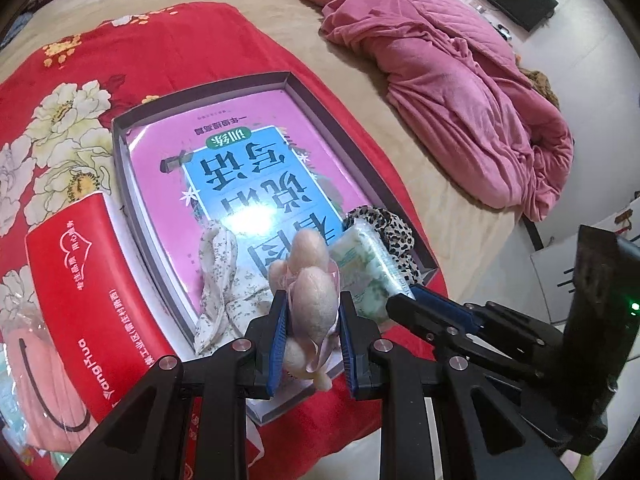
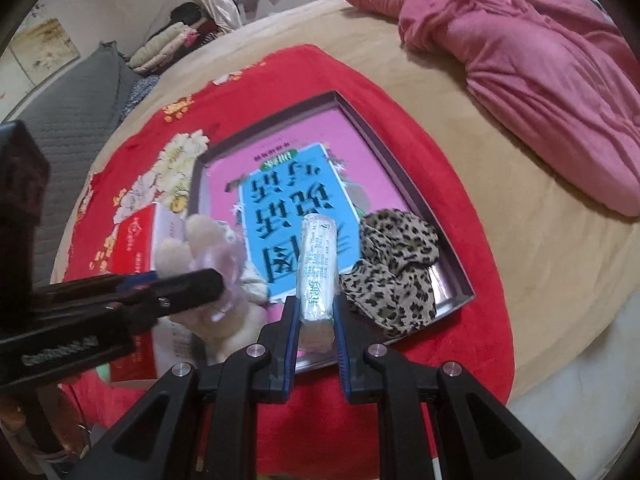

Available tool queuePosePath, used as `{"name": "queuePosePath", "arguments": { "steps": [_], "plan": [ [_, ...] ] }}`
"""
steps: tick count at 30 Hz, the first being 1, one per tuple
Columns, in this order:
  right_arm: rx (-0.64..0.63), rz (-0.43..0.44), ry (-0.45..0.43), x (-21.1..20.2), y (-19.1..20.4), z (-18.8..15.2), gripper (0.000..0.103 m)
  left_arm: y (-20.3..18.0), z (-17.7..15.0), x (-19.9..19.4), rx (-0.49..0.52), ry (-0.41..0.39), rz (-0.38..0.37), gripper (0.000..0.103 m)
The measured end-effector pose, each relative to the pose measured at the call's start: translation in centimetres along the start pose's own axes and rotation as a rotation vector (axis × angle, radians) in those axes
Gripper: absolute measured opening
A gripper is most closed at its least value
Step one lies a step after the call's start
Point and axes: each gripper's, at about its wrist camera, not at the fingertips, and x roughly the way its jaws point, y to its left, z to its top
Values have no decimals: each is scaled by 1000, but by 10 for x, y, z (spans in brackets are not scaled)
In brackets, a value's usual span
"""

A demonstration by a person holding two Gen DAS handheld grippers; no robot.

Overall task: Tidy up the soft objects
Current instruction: 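Set the tube in the tray and open the right gripper while the left gripper lowers the bunny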

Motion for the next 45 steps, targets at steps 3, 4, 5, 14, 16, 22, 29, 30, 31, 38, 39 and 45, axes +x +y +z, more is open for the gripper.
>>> {"name": "queuePosePath", "arguments": {
  "steps": [3,4,5,14,16,22,29,30,31,38,39,45],
  "plan": [
    [7,-24,1,2,-7,-2,17,0,1,3,1,5,1,24],
    [1,-44,-1,3,-8,-2,17,0,1,4,0,6,3,24],
    [2,-46,-2,3,-10,-2,17,0,1,6,-3,10,4,24],
    [-41,-165,1,9,-13,4,18,-2,4,14,2,18,8,24],
    [-42,-172,-2,9,-13,5,18,-2,5,15,5,18,10,24],
    [-13,-172,2,9,-20,7,18,-5,9,20,8,25,20,24],
    [-10,-188,-9,2,-24,8,18,-7,13,28,-3,39,35,24],
    [-10,-189,-12,0,-24,7,19,-8,13,31,-2,44,37,24],
    [-10,-192,-11,-1,-25,6,18,-8,14,32,-2,47,38,24],
    [-26,-198,-30,-14,-23,-1,18,-11,17,43,-19,50,44,25],
    [-29,-200,-30,-16,-23,-1,19,-12,17,44,-17,51,46,25],
    [-16,-193,-49,-24,-23,-2,19,-15,18,43,-3,49,43,27]
  ]
}}
